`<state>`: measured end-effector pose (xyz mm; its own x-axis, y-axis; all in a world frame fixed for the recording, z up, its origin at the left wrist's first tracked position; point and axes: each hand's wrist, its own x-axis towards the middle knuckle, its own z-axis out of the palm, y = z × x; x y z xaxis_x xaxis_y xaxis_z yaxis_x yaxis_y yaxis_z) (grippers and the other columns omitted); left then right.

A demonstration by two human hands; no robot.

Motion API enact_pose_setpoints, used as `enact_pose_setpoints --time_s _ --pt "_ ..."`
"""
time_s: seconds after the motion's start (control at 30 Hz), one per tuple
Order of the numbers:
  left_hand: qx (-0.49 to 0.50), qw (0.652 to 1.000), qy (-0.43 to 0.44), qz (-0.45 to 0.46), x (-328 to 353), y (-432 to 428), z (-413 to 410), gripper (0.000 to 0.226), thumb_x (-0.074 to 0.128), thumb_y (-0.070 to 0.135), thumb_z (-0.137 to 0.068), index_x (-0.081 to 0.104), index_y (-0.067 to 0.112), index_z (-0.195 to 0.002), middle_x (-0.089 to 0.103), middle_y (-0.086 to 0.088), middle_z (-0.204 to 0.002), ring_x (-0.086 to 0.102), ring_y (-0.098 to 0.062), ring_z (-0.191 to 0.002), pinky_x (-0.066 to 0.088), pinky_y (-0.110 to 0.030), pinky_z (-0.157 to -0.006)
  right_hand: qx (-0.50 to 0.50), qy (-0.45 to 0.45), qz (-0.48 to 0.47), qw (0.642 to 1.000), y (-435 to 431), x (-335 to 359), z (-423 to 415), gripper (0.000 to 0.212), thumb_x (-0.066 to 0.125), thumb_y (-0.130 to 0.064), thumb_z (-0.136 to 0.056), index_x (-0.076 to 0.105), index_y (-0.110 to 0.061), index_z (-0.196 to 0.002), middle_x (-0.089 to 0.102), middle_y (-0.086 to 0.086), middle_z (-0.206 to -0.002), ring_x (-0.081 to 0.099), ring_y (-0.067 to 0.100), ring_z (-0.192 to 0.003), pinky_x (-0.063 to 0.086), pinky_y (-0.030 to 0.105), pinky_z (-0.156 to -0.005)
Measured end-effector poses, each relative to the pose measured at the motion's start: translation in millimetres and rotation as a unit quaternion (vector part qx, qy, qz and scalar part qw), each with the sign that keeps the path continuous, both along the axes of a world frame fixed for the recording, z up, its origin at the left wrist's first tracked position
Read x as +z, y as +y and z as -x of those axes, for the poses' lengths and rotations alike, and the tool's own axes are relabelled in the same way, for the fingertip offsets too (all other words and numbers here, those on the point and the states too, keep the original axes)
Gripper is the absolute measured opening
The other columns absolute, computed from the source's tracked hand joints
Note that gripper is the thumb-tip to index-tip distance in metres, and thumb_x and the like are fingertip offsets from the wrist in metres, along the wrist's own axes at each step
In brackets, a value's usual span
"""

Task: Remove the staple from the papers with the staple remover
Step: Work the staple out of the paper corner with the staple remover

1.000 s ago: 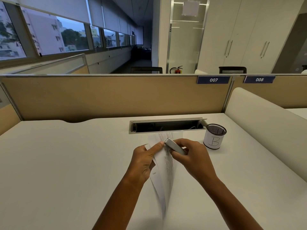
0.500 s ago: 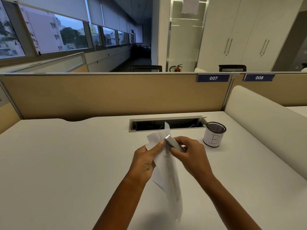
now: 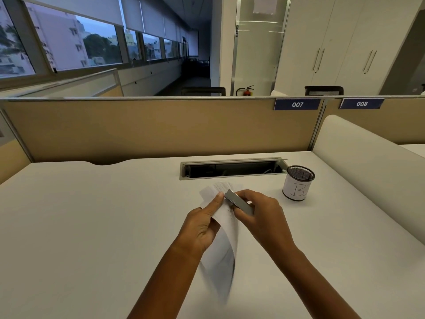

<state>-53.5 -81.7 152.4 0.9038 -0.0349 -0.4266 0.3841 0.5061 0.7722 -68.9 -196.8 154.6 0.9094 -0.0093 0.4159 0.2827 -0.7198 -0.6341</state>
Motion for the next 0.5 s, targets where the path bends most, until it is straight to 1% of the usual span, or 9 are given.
enact_pose_setpoints --time_s 0.07,0.1,0.2,0.27,0.33,0.4,0.47,0.5 --pt "0.003 1.0 -0.015 -0.013 -0.2 -0.1 0.5 0.026 0.058 0.018 -0.081 0.05 0.009 -0.104 0.059 -0.012 -0.102 0.058 -0.026 -0.077 0.045 -0.048 -0.092 0.003 -0.002 0.004 1.0 -1.6 2.9 0.0 0.035 0.063 -0.025 -0.083 0.061 -0.013 -0.115 0.067 0.006 -0.115 0.054 0.01 -0.085 0.041 0.014 -0.074" --pt "0.003 0.999 -0.026 -0.02 -0.2 -0.2 0.9 0.024 0.058 0.018 -0.081 0.051 0.01 -0.102 0.06 -0.011 -0.099 0.058 -0.026 -0.078 0.046 -0.048 -0.091 0.003 -0.002 0.006 1.0 -2.7 4.5 -0.4 0.034 0.063 -0.026 -0.083 0.061 -0.014 -0.115 0.067 0.006 -0.114 0.054 0.011 -0.085 0.042 0.015 -0.075" --pt "-0.004 0.997 -0.065 -0.046 1.1 -0.8 2.0 0.02 0.058 0.017 -0.082 0.054 0.013 -0.1 0.063 -0.008 -0.091 0.06 -0.026 -0.08 0.048 -0.045 -0.084 0.0 -0.007 0.03 1.0 -5.2 10.9 -0.2 0.033 0.062 -0.027 -0.083 0.062 -0.016 -0.114 0.067 0.003 -0.115 0.061 0.017 -0.093 0.041 0.015 -0.075" --pt "0.003 0.993 -0.093 -0.07 2.0 -1.4 2.7 0.019 0.058 0.017 -0.082 0.055 0.013 -0.1 0.062 -0.008 -0.095 0.06 -0.027 -0.081 0.049 -0.044 -0.083 -0.005 -0.017 0.06 0.998 -5.8 14.9 0.6 0.033 0.061 -0.029 -0.084 0.062 -0.017 -0.114 0.067 0.002 -0.115 0.062 0.018 -0.095 0.039 0.013 -0.072" --pt "0.013 0.988 -0.119 -0.103 3.3 -2.0 3.7 0.02 0.058 0.018 -0.082 0.055 0.013 -0.1 0.062 -0.009 -0.099 0.06 -0.028 -0.082 0.049 -0.043 -0.083 -0.006 -0.027 0.086 0.996 -5.7 19.0 2.7 0.032 0.06 -0.029 -0.085 0.062 -0.017 -0.115 0.068 0.003 -0.113 0.063 0.019 -0.094 0.04 0.015 -0.071" --pt "0.023 0.98 -0.143 -0.138 3.9 -2.2 4.1 0.018 0.058 0.02 -0.082 0.056 0.013 -0.098 0.062 -0.009 -0.098 0.06 -0.028 -0.081 0.05 -0.042 -0.082 -0.005 -0.039 0.106 0.994 -5.5 22.4 4.5 0.032 0.058 -0.029 -0.086 0.062 -0.018 -0.116 0.068 0.003 -0.113 0.063 0.02 -0.094 0.038 0.013 -0.068" --pt "0.031 0.971 -0.166 -0.168 3.7 -1.3 4.0 0.014 0.058 0.021 -0.082 0.057 0.014 -0.094 0.063 -0.007 -0.094 0.061 -0.026 -0.077 0.053 -0.038 -0.077 -0.001 -0.054 0.119 0.991 -5.3 25.6 6.2 0.034 0.056 -0.029 -0.087 0.06 -0.02 -0.119 0.067 0.002 -0.116 0.062 0.019 -0.096 0.034 0.01 -0.065" --pt "0.033 0.967 -0.178 -0.178 3.8 -0.9 3.8 0.01 0.057 0.021 -0.082 0.057 0.016 -0.09 0.063 -0.004 -0.09 0.061 -0.024 -0.074 0.054 -0.033 -0.071 0.001 -0.06 0.126 0.99 -5.2 26.7 7.2 0.035 0.056 -0.029 -0.087 0.058 -0.021 -0.121 0.066 0.001 -0.118 0.062 0.019 -0.098 0.034 0.011 -0.067"
